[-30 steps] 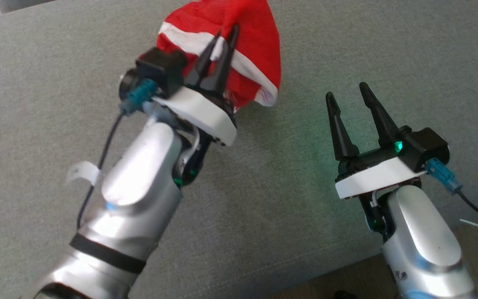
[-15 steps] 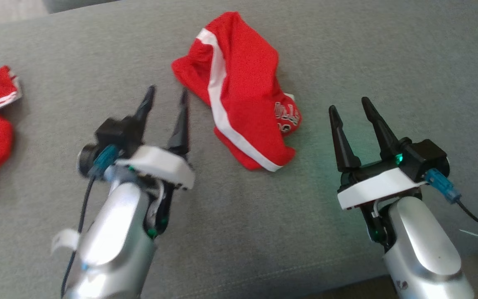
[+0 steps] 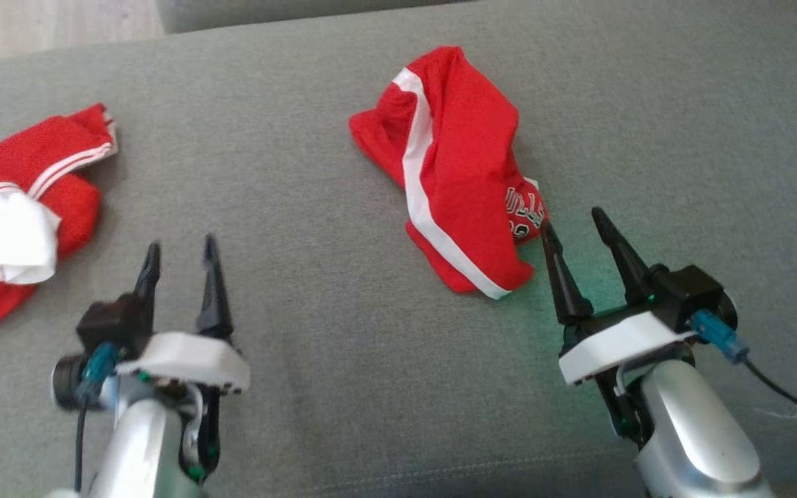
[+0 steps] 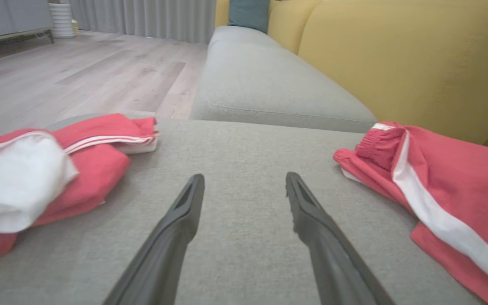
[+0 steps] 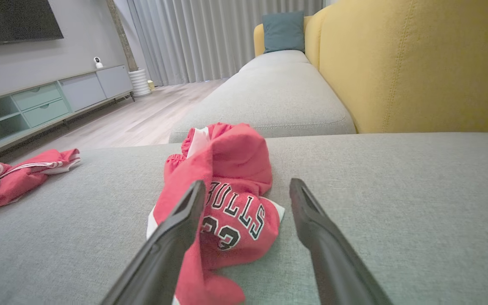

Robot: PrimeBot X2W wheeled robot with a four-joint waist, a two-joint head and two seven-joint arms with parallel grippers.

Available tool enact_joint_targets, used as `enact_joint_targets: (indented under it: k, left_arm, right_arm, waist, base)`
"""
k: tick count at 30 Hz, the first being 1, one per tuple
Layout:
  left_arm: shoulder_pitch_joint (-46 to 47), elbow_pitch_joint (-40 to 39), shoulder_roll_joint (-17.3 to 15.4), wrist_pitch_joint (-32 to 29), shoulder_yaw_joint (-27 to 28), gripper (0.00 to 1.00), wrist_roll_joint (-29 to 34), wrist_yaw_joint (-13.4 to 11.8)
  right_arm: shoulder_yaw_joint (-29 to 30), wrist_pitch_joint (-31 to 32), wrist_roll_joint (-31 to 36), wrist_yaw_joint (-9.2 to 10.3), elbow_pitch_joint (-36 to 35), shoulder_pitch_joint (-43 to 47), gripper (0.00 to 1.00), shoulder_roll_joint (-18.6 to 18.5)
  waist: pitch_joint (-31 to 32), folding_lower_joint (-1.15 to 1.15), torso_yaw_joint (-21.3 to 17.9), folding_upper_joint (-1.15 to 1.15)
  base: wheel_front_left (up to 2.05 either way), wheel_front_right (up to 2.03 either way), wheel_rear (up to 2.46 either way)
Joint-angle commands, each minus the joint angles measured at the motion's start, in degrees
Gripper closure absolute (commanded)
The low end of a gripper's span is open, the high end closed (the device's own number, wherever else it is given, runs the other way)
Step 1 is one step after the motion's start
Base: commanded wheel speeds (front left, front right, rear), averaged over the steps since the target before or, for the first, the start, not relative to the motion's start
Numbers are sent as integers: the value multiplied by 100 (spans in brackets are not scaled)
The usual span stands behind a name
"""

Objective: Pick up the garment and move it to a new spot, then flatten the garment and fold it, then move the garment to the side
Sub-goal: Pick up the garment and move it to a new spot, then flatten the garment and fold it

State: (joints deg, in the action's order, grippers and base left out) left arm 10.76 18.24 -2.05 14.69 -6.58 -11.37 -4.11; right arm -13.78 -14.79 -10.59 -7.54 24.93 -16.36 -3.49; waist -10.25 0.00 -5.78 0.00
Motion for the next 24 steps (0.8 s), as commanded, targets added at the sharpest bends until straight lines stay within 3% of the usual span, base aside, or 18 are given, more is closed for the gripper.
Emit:
enact_joint_targets:
  k: [1,10,24]
  left_arm:
    - [14,-218,-85,30,219,0,-18,-55]
    - [-392,-376,-84,30,250,0,-250,-212]
    - [-352,-307,-83,30,-158,0,-254,-181]
  right_arm:
    - [-122,-21,4,5,-141,-46,0,61]
    - [-269,-21,92,5,295,112,0,61]
    - [-576,-21,242,5,1228,302,0,61]
  waist:
    - [51,0,58,0]
    - [76,0,288,0]
    - [80,0,531,0]
  base:
    - [0,0,0]
    - [0,0,0]
    - [0,0,0]
